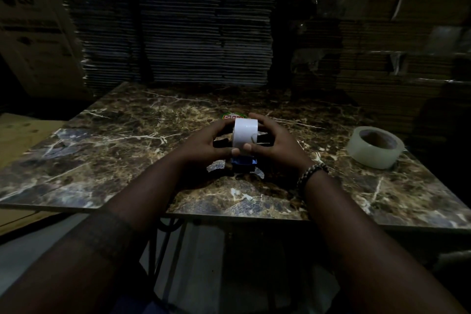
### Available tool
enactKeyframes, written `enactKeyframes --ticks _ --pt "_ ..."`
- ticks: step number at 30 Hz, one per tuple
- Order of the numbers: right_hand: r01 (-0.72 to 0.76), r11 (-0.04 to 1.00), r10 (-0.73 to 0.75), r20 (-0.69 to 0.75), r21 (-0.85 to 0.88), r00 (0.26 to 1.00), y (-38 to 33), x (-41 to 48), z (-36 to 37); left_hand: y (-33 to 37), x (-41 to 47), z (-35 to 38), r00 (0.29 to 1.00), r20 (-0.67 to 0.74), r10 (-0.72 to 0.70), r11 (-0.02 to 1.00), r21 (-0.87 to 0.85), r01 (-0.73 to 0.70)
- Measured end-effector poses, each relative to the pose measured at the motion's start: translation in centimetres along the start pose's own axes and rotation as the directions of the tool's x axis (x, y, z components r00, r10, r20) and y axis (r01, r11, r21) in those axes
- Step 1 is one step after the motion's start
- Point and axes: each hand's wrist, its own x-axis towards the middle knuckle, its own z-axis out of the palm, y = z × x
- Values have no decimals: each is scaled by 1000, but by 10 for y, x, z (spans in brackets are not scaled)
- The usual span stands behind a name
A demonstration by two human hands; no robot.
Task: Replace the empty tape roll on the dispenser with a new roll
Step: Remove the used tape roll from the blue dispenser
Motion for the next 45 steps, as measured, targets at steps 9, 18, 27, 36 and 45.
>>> enactKeyframes --ticks 9,18,27,36,45 --pt "-16 1000 16 6 3 1000 2 4 1 -3 4 -3 1000 -22 -6 1000 9 6" --pt "-115 984 125 -67 138 990 -4 9 8 -3 8 2 998 -58 -5 992 -129 -2" --pt "-147 975 170 -134 163 976 -13 21 13 8 20 2 995 -81 -55 975 -221 36" --pt "-121 991 108 -174 -63 979 -12 21 25 9 29 -20 957 -261 -130 936 -349 32" --pt "100 891 -167 -114 -443 979 -11 15 33 2 34 -35 843 -536 -53 994 -106 -5"
